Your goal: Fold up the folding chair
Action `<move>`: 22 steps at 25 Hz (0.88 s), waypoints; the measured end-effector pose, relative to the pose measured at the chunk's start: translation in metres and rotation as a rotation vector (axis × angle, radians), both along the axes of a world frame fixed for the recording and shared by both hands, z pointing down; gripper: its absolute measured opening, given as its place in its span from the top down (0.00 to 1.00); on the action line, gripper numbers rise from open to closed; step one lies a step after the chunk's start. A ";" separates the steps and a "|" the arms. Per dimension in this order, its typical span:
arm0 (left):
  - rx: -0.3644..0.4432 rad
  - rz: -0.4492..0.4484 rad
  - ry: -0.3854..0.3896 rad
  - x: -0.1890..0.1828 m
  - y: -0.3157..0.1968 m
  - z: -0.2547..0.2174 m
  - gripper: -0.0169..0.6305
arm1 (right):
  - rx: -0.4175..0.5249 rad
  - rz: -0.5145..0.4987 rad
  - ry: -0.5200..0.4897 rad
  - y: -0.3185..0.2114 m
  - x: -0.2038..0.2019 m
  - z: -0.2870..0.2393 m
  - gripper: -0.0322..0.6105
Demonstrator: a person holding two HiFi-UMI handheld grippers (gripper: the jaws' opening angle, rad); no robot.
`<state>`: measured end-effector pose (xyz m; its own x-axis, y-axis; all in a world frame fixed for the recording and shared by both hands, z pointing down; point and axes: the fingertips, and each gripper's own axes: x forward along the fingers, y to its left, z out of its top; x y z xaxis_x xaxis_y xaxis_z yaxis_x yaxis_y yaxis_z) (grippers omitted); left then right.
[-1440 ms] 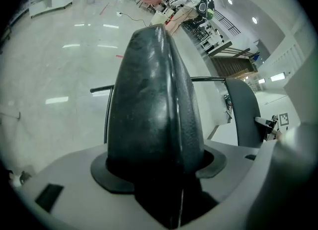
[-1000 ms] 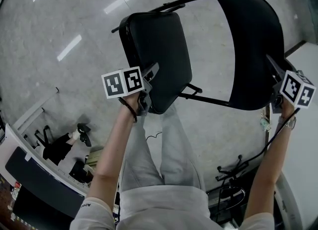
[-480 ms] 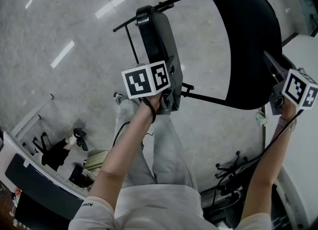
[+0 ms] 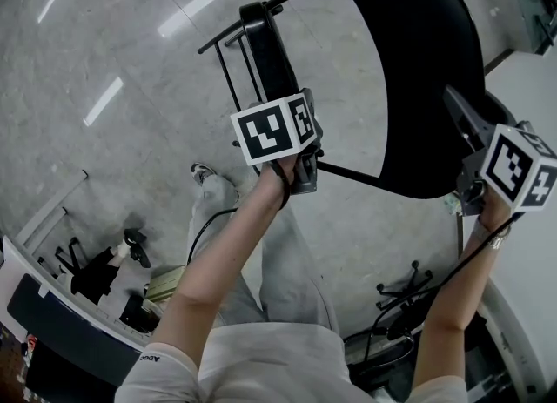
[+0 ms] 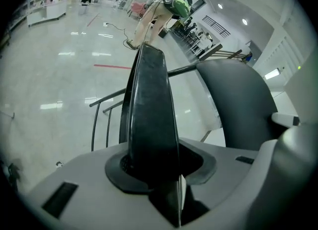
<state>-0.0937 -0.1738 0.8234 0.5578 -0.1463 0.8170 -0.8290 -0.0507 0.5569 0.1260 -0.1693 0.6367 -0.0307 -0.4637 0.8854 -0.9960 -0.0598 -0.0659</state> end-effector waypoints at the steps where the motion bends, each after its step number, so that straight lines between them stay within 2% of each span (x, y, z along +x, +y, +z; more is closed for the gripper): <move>1: 0.001 0.000 -0.013 0.004 0.000 0.000 0.73 | 0.003 0.001 -0.007 0.000 -0.005 -0.003 0.58; 7: -0.003 -0.017 -0.061 0.023 -0.002 0.001 0.73 | 0.029 0.023 -0.099 -0.002 -0.031 -0.024 0.59; 11: -0.021 -0.021 -0.100 0.028 0.004 0.000 0.73 | 0.031 0.011 -0.089 0.001 -0.054 -0.039 0.59; 14: -0.002 -0.024 -0.139 0.030 0.000 -0.001 0.73 | 0.035 0.011 -0.088 0.001 -0.068 -0.049 0.59; 18: -0.023 -0.036 -0.108 0.041 0.003 -0.001 0.73 | 0.032 0.017 -0.082 -0.001 -0.096 -0.061 0.59; 22: -0.023 -0.038 -0.131 0.042 0.001 0.006 0.73 | 0.032 0.012 -0.056 -0.003 -0.113 -0.060 0.59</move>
<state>-0.0514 -0.1728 0.8290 0.4404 -0.1453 0.8860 -0.8959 -0.0065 0.4443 0.0131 -0.1723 0.5768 -0.0743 -0.4921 0.8674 -0.9899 -0.0687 -0.1238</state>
